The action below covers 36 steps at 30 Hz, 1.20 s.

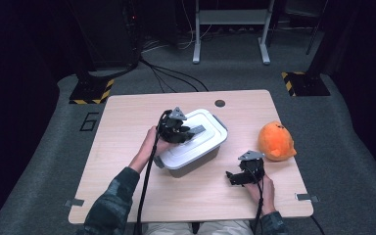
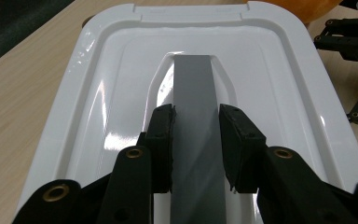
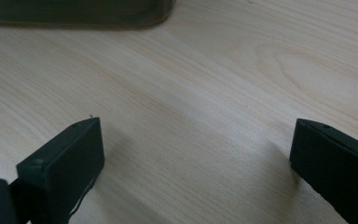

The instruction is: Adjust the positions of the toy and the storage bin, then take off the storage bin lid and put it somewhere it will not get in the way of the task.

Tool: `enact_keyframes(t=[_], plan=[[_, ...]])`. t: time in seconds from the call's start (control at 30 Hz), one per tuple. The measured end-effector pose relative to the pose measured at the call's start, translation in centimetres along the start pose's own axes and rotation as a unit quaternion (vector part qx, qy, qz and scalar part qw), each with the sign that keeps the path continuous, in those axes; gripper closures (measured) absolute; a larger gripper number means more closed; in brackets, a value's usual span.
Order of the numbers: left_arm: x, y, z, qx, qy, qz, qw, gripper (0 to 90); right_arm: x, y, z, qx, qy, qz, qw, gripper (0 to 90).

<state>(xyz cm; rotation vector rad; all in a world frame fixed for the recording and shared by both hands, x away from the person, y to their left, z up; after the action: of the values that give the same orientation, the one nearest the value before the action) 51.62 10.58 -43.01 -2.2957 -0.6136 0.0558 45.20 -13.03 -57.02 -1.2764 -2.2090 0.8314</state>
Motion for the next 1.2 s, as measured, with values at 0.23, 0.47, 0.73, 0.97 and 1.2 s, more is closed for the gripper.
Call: enact_keyframes(t=[0.23, 0.47, 0.73, 0.97, 1.2], plan=[[-0.6, 0.3, -0.4, 0.0, 0.006, 0.006, 1.0, 66.2, 0.0, 0.0, 0.0, 0.0, -0.003, 0.0, 1.0, 2.2], [-0.5, 0.3, -0.5, 0.003, 0.004, 0.002, 1.0, 66.1, 0.0, 0.0, 0.0, 0.0, -0.003, 0.0, 1.0, 2.2], [-0.5, 0.2, -0.6, 0.009, 0.008, -0.001, 0.9999, 66.4, 0.0, 0.0, 0.0, 0.0, -0.002, -0.001, 1.0, 2.3], [-0.4, -0.6, -0.9, 0.001, 0.017, -0.003, 0.9999, 66.5, 0.0, 0.0, 0.0, 0.0, -0.002, -0.001, 1.0, 2.3], [-0.2, -2.0, -1.4, -0.011, 0.017, -0.008, 0.9998, 66.5, 0.0, 0.0, 0.0, -0.002, -0.001, 0.0, 1.0, 2.3]])
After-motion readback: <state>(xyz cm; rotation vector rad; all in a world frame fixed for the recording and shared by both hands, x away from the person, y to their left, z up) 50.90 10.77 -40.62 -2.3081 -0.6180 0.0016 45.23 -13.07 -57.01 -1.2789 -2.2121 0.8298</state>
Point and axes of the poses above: each handheld gripper's, and its own axes: y roughly forward along the jaws, z roughly out of its underside, x roughly to its left, the point moved 6 cm from there along y, roughly forward along the jaws, and after that the axes turned 8 degrees about y, right-handed, at the moved point
